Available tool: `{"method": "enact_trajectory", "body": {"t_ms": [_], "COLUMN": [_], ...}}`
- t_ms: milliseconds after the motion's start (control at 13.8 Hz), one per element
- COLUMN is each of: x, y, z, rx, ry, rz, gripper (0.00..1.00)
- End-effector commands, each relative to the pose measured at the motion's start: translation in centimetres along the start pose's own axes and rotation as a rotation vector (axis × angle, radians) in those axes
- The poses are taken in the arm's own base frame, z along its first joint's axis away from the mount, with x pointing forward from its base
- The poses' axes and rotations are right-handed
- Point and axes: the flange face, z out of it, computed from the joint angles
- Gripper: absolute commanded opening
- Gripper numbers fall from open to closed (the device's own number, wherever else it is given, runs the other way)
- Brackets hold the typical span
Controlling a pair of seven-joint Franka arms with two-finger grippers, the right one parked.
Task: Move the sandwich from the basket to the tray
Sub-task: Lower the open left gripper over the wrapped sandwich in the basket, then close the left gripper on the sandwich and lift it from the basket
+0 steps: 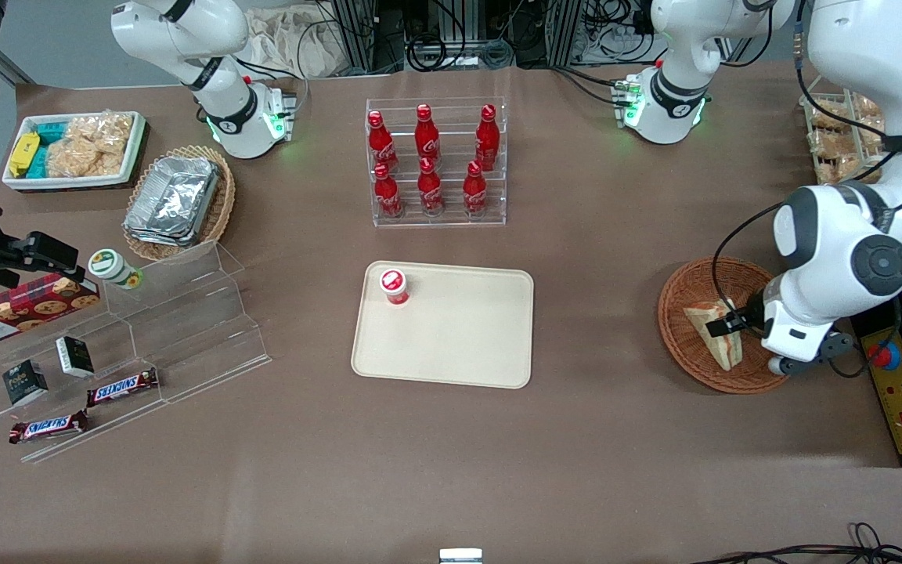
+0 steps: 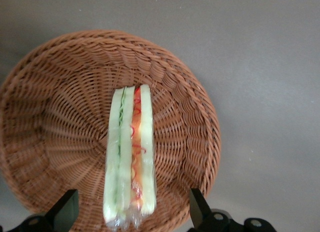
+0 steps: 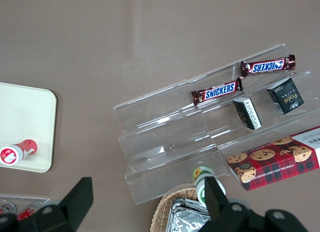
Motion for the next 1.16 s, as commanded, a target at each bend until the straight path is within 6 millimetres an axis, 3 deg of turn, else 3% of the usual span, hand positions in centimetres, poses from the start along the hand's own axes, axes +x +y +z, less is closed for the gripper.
{"method": "enact_trajectory", "body": {"t_ms": [0,218,509,582,727,873,1091], "x": [-0.7,-0.9,-0.9,-0.9,-1.0,-1.1,-1.3], "y": [-0.2,-0.3,-0.5,-0.5,-0.5,-0.3,0.1], "z": [2.3,4.6,4.5,4.4,3.8,-0.3,-10.2], "rx": [-0.003,0.000,0.001,0.001,0.001,-0.006,-0.006], "ry": [0.034,0.032,0.030,0.030,0.031,0.043,0.047], "rz": [-0.009,-0.007,-0.005,-0.004,-0.001,0.002,0.014], "gripper": [1.00,0.99,0.41,0.31,0.26,0.21,0.17]}}
